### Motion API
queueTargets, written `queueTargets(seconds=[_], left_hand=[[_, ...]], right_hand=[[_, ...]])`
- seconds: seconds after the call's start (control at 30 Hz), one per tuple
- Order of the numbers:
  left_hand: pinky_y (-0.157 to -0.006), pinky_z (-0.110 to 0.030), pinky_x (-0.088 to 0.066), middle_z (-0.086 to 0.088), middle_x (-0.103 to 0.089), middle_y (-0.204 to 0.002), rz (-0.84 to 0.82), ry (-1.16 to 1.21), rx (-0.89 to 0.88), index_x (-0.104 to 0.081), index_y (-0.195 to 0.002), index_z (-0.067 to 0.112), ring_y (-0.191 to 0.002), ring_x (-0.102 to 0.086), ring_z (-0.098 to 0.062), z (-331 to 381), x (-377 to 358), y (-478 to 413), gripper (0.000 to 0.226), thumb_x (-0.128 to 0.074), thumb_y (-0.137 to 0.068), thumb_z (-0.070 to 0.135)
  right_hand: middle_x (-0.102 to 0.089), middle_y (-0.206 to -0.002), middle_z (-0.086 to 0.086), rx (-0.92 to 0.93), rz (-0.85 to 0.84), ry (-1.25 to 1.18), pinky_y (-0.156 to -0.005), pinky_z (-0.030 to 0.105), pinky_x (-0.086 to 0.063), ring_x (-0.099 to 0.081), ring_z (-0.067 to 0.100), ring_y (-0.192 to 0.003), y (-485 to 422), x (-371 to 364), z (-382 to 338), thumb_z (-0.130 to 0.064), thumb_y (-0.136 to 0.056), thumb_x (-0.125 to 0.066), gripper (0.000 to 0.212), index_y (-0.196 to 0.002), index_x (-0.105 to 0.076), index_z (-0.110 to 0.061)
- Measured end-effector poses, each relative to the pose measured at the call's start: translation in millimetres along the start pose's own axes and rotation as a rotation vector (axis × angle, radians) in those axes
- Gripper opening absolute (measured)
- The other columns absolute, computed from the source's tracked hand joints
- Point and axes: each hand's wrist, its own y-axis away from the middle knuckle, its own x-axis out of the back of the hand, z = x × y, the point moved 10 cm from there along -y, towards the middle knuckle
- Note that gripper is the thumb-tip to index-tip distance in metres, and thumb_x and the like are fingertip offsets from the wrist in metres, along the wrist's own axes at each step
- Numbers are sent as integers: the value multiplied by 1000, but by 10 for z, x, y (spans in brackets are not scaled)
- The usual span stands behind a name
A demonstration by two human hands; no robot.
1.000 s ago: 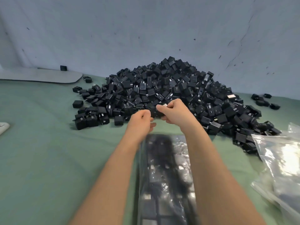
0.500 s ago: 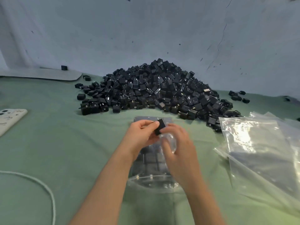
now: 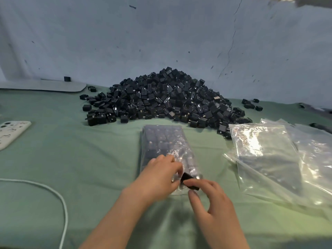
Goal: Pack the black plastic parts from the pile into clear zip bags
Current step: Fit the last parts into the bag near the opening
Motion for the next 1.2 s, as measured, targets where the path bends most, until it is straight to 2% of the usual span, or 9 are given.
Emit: queueTargets(seconds=[0.1,0.2,0.27,0.37,0.5,0.67,0.97,1.1,1.2], left_hand=[[-84,-34,-44,3,-56,-102,88,81,29,-57,-100,22,-99,-53,-18,25,163,-59,12,-49,-92,22],[-80,-33,-45,6,-56,-96,119,113,39,-58,-96,23,-93,-54,-16,33,269,-81,10,-51,-89,22],[-79,-34,-45,5,-55,-94,100,84,31,-57,-93,23,-92,-53,-16,63,282,-77,9,-51,-88,22],[-77,-34,-45,6,-51,-90,75,41,23,-55,-91,23,-89,-51,-17,90,295,-78,6,-50,-87,22],[-76,-35,-45,5,-50,-92,-3,10,16,-54,-92,22,-90,-51,-19,121,243,-103,6,-51,-88,25],[-77,-34,-43,4,-47,-91,-89,-14,-10,-53,-96,20,-91,-51,-21,142,196,-164,12,-49,-90,30],[-68,-30,-41,5,-52,-86,-271,115,27,-55,-91,21,-87,-54,-19,51,87,-322,20,-50,-87,40],[-110,-39,-30,-1,-37,-145,-219,266,133,-47,-135,20,-134,-32,-21,-136,-60,-588,56,-31,-96,55],[-113,-46,-25,-7,-38,-146,-272,138,226,-45,-137,9,-137,-28,-26,-302,-269,-627,68,-13,-98,54]], right_hand=[[-58,-107,-12,25,-94,70,-92,10,-34,-55,8,-108,31,-139,-44,-23,-87,-65,28,-93,-62,-50],[-42,-129,-12,79,-136,250,-97,3,-17,-38,7,-125,-45,-343,-50,-33,-94,-52,34,-126,-52,-43],[-40,-134,0,130,-131,365,-106,15,-24,-38,20,-127,-130,-476,-104,-25,-91,-55,42,-133,-51,-27],[-56,-119,26,181,-3,417,-98,43,-45,-52,45,-113,-313,-561,-146,-14,-81,-68,45,-124,-61,-4],[-25,-156,12,52,-83,551,-118,35,-7,-13,27,-145,-551,-734,64,-35,-93,-26,59,-149,-27,-17],[-34,-146,9,-108,-35,509,-113,31,-21,-29,21,-136,-742,-674,212,-42,-89,-32,61,-140,-33,-9],[-37,-148,-9,-172,-102,486,-106,12,-16,-30,4,-137,-783,-792,436,-42,-94,-48,53,-142,-39,-23],[-44,-135,-5,-100,58,548,-106,23,-27,-41,14,-124,-949,-660,166,-38,-96,-29,41,-133,-41,-24],[-48,-128,-3,-165,55,506,-102,27,-34,-46,15,-114,-980,-635,228,-37,-93,-34,35,-125,-40,-24]])
